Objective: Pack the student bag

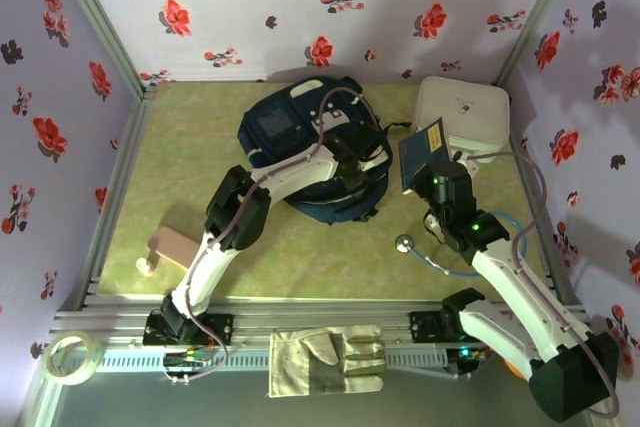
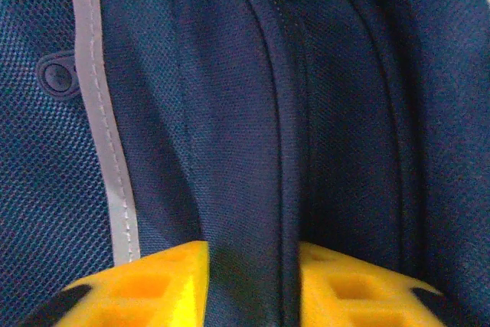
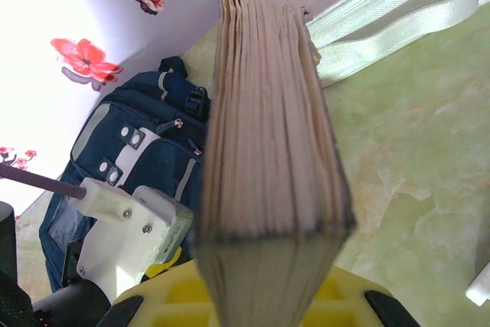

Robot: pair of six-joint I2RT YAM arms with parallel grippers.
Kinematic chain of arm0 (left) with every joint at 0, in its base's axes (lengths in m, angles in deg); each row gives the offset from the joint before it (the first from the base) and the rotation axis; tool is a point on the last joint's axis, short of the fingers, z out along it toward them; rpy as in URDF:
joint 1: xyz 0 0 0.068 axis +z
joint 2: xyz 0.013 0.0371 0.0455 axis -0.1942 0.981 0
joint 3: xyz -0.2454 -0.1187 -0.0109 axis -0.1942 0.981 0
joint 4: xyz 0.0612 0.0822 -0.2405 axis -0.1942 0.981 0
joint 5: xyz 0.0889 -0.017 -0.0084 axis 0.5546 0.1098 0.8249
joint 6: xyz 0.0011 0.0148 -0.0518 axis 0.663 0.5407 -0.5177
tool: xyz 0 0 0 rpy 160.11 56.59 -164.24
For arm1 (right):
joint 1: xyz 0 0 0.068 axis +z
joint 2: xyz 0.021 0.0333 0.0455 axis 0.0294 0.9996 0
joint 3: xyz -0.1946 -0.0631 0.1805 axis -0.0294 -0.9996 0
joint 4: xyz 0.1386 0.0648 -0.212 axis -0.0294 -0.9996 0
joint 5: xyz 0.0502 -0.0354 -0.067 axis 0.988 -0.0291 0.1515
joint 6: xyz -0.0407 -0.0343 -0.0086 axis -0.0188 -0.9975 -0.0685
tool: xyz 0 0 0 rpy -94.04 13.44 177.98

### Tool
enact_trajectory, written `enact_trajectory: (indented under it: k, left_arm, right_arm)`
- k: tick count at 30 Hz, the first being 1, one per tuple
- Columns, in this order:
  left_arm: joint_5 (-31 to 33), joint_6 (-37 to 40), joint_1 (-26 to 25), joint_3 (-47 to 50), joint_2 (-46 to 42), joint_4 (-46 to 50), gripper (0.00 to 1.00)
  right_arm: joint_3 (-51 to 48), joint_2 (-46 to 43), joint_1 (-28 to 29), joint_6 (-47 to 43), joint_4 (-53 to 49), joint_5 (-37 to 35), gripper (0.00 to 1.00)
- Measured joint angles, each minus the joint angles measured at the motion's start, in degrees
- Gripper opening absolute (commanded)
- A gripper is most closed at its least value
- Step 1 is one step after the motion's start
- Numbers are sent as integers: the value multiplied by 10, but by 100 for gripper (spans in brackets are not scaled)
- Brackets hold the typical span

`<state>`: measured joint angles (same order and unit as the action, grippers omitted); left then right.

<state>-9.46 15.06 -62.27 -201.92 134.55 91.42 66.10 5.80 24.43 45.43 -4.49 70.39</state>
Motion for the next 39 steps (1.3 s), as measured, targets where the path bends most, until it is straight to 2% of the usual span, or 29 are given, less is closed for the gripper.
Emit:
enact_trajectory:
  k: [3, 7, 10, 23, 33, 39]
  left_arm:
    - [2, -5, -1, 0, 0, -1, 17]
    - [3, -12, -1, 1, -6, -2, 12]
    - [4, -19, -1, 11, -27, -7, 0]
    - [43, -50, 17, 100, -168, -98, 0]
    - [49, -92, 33, 210, -252, -232, 0]
    - [52, -110, 35, 235, -271, -270, 0]
  right_arm:
    - [0, 0, 0, 4, 0, 0, 12]
    - [0, 0, 0, 9, 0, 0, 12]
    - [0, 0, 0, 9, 0, 0, 13]
    - [-5, -7, 0, 8, -5, 10, 13]
    - [-62, -5, 0, 5, 70, 120, 12]
    - [-75, 51, 30, 23, 162, 170, 13]
